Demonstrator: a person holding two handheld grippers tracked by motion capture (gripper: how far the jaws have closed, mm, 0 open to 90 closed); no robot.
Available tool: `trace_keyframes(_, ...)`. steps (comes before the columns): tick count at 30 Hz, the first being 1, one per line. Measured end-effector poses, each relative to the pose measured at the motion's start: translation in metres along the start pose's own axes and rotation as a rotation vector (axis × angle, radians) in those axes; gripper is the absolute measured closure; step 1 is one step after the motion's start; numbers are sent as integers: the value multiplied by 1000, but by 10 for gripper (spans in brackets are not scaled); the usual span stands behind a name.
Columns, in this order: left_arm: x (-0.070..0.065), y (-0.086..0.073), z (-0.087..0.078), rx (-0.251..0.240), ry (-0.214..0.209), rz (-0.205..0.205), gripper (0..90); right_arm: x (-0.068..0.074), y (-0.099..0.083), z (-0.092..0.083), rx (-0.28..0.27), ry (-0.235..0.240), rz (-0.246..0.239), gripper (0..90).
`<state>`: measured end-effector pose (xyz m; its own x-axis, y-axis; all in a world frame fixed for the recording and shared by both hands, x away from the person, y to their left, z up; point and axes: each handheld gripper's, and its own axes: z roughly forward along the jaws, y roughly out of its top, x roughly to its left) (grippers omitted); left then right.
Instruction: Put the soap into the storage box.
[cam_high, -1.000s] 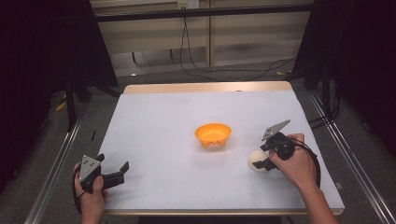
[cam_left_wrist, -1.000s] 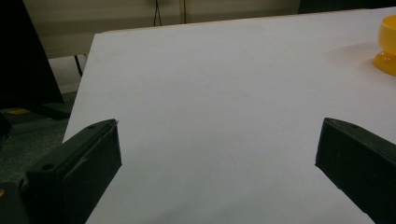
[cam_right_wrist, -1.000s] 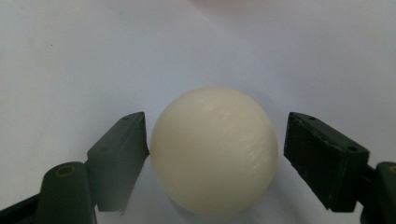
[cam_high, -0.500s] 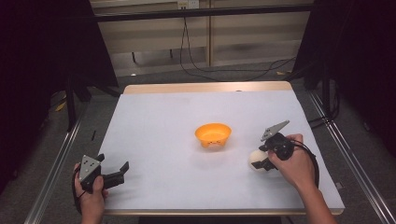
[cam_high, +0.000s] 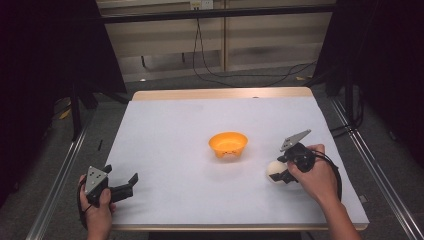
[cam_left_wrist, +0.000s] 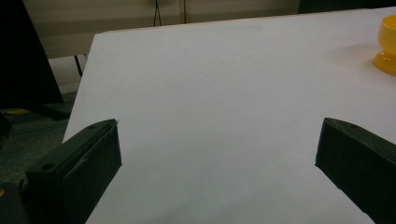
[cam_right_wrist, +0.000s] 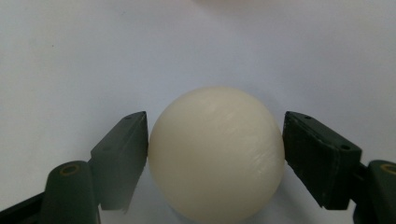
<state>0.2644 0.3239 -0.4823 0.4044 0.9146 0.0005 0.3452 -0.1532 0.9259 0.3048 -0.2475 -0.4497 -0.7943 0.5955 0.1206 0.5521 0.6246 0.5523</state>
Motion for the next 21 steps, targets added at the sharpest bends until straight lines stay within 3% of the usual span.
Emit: trace_keyframes(21, 0, 0, 0, -4, -5, -5, 0, 1, 1, 3, 27, -3, 2, 236)
